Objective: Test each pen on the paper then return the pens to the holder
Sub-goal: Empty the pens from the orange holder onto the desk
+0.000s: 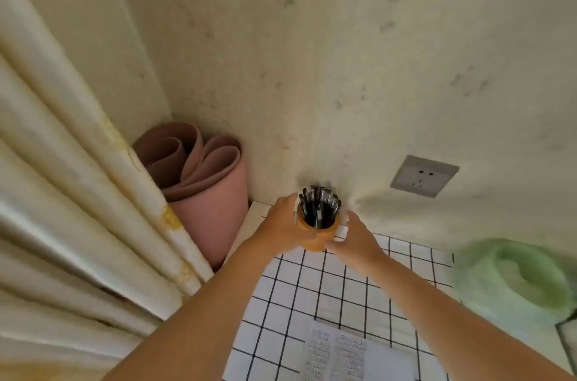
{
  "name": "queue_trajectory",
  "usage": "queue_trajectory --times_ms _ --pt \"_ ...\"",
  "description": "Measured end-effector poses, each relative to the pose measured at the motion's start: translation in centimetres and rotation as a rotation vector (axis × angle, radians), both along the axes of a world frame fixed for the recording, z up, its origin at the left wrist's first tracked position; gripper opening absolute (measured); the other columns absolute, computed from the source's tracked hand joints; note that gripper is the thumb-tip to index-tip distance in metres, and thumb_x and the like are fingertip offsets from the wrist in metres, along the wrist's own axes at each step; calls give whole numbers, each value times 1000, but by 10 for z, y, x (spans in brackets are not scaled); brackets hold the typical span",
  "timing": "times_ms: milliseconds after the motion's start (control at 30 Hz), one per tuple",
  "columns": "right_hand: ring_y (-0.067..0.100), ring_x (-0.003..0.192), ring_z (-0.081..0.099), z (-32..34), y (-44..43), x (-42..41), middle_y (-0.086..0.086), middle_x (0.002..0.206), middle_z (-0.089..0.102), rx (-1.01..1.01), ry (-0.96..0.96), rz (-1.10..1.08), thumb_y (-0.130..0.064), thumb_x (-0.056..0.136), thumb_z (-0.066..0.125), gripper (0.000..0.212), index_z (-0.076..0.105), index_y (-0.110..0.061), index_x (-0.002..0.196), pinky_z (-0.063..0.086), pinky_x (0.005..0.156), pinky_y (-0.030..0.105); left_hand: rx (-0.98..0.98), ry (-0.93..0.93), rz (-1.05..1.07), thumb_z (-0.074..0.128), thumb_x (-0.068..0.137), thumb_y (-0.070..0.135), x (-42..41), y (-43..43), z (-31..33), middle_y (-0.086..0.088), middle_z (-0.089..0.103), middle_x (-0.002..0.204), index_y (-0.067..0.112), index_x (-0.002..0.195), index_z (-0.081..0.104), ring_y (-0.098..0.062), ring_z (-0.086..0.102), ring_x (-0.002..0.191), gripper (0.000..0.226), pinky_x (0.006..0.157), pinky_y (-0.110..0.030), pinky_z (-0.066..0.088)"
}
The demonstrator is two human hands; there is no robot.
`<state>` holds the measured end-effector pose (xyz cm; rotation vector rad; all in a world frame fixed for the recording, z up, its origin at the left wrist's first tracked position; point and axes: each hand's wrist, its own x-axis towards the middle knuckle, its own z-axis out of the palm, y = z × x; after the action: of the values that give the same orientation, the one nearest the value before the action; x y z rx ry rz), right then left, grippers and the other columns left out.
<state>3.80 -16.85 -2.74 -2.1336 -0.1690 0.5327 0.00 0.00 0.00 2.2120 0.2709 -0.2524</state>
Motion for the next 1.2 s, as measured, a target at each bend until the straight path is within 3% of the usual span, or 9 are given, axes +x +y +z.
queue_trajectory --times_ms 100,167,300,400,533,800,967,1067,1200 --pt "-1 93 57 -32 7 9 -13 111 60 118 -11 -14 -9 73 82 71 41 -25 128 46 70 7 -132 -145 -22 79 80 17 2 -10 -12 17 49 108 40 105 52 18 46 96 44 73 1 33" --pt "0 91 62 -59 14 17 -10 106 63 199 -24 -62 -6 66 87 82 39 -25 130 50 62 9 -193 -173 -25 80 78 14 5 -13 -33 27 47 88 46 85 43 23 50 83 50 67 4 37" --pt "-1 93 65 -96 23 22 -13 108 65 257 -149 -131 -18 59 93 94 34 -28 133 53 70 15 -327 -237 73 76 60 34 11 -8 -79 29 67 94 53 95 54 9 62 95 45 84 -15 50" --pt "3 94 65 -100 21 19 -13 103 64 221 -234 -133 -20 59 89 88 37 -26 130 51 70 17 -314 -294 78 80 63 27 13 -1 -101 23 69 106 60 101 57 5 62 102 56 92 -27 55" --pt "-1 97 61 -85 7 -1 -15 108 61 241 -349 -102 -29 53 86 85 37 -35 123 47 73 13 -314 -342 48 87 69 17 0 0 -102 16 67 116 51 113 55 1 62 106 64 91 -22 54" --pt "0 111 57 -60 -47 -95 -20 121 56 237 -509 -103 -44 57 91 84 44 -47 126 51 92 25 -315 -377 -40 89 69 37 -79 -36 -79 18 65 118 30 130 59 0 63 104 68 79 -17 52" --pt "-11 98 59 -48 -81 -162 -27 112 59 115 -535 -85 -45 58 90 88 35 -48 126 47 77 11 -312 -341 -119 86 72 40 -137 -63 -85 17 68 116 30 123 63 -1 61 113 58 93 -23 49" --pt "-13 95 58 -49 -95 -190 -25 107 62 43 -582 -66 -44 58 89 80 40 -45 121 48 74 11 -332 -310 -107 90 68 38 -159 -73 -96 11 62 128 28 136 51 -8 58 119 79 90 -21 48" --pt "1 84 62 -57 -110 -199 -20 93 64 -147 -707 0 -49 53 82 61 49 -40 104 55 69 32 -293 -318 -100 94 62 37 -174 -82 -103 10 40 146 31 157 7 -13 47 131 128 100 -28 42"
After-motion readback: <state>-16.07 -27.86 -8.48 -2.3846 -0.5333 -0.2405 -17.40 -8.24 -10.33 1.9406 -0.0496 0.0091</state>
